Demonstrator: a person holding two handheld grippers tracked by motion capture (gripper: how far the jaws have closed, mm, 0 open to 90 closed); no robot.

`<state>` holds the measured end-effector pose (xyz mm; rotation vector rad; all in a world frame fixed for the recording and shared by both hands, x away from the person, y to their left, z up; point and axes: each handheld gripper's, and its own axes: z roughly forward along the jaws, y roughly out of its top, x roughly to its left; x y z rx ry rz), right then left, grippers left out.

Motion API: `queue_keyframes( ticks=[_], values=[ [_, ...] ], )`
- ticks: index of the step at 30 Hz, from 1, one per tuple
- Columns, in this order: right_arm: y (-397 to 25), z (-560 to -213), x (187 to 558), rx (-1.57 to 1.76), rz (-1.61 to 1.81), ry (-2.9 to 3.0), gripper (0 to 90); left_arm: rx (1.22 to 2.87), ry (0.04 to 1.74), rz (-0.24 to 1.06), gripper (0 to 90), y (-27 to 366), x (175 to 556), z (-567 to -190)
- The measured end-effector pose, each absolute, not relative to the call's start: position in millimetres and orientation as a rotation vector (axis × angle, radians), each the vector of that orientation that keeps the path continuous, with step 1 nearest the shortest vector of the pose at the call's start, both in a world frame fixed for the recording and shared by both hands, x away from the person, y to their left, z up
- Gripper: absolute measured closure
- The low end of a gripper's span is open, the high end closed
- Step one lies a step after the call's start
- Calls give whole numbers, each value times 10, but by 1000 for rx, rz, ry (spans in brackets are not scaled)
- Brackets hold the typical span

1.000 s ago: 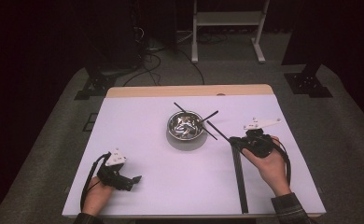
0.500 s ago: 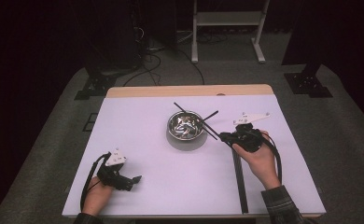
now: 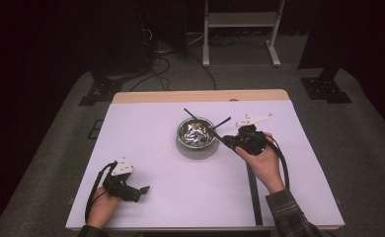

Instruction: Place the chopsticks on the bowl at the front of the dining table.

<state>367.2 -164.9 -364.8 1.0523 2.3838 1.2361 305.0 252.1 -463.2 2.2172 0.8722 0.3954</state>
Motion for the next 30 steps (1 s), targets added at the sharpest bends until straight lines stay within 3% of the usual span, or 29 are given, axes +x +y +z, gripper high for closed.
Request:
queue_keyframes(
  ticks=[30],
  values=[
    [-1058, -3662, 4100, 1076, 1223, 2406, 859, 2223, 869, 395, 0, 2525, 3051, -4630]
  ],
)
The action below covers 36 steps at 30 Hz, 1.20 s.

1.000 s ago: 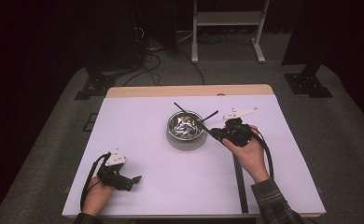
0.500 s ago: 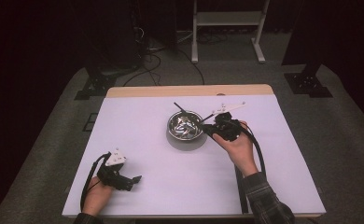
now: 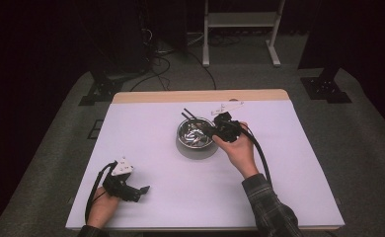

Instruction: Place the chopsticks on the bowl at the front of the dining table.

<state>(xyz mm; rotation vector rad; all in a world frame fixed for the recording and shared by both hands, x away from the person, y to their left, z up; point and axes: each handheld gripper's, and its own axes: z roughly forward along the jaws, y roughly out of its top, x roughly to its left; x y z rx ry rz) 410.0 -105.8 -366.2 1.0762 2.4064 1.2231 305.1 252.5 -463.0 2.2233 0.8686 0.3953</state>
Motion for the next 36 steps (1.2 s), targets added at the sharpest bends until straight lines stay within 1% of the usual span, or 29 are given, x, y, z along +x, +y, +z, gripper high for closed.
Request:
queue_keyframes(
  ticks=[17, 29, 36],
  values=[
    [-805, -3805, 4406, 1124, 1182, 2421, 859, 2222, 869, 396, 0, 2525, 3051, -4631],
    [-660, -3894, 4524, 1135, 1161, 2435, 858, 2220, 871, 396, 0, 2524, 3051, -4631],
    [-655, -3983, 4602, 1177, 1133, 2443, 858, 2220, 870, 395, 0, 2524, 3051, -4631]
  ],
)
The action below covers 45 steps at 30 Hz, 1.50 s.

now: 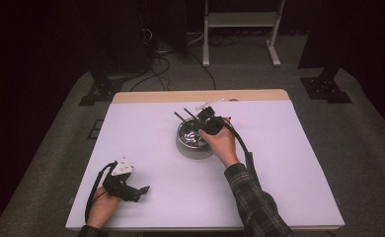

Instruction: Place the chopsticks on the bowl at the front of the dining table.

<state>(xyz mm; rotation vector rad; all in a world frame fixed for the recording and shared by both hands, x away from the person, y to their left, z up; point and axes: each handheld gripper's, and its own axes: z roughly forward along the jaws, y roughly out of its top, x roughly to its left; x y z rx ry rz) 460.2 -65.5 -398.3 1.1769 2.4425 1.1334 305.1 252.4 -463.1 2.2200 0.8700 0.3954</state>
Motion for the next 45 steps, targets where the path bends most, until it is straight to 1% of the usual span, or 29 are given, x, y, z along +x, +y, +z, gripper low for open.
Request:
queue_keyframes(
  ticks=[22, 23, 24, 26, 35, 37, 45],
  values=[
    [-574, -4028, 4666, 1179, 1094, 2441, 852, 2218, 870, 396, 0, 2523, 3051, -4633],
    [-572, -4027, 4664, 1176, 1090, 2439, 838, 2218, 870, 396, 0, 2523, 3051, -4633],
    [-571, -4024, 4662, 1171, 1084, 2433, 791, 2218, 870, 396, 0, 2523, 3051, -4633],
    [-571, -4011, 4645, 1162, 1082, 2427, 734, 2218, 870, 396, 0, 2523, 3051, -4633],
    [-668, -3849, 4475, 1112, 1101, 2423, 550, 2222, 869, 396, 0, 2525, 3051, -4631],
    [-707, -3810, 4420, 1098, 1090, 2431, 516, 2223, 869, 396, 0, 2525, 3051, -4630],
    [-906, -3690, 4232, 1069, 1095, 2422, 433, 2222, 869, 396, 0, 2525, 3051, -4631]
  ],
)
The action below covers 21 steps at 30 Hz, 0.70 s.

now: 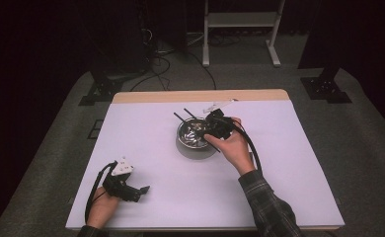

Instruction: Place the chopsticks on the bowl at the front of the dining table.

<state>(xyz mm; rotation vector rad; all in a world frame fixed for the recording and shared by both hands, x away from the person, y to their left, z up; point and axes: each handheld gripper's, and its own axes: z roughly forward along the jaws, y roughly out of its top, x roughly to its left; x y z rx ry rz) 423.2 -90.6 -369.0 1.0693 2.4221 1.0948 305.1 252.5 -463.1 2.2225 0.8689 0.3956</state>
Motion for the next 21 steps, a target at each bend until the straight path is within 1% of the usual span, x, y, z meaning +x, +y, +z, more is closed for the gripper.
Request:
queue_keyframes(
  ticks=[6, 12, 21],
  values=[
    [-1087, -3702, 4133, 1080, 1096, 2418, 344, 2225, 866, 398, 0, 2526, 3052, -4630],
    [-1256, -3766, 4081, 1110, 1101, 2423, 301, 2224, 867, 398, 0, 2526, 3052, -4629],
    [-1433, -3948, 4059, 1160, 1085, 2439, 296, 2224, 869, 396, 0, 2525, 3051, -4630]
  ],
)
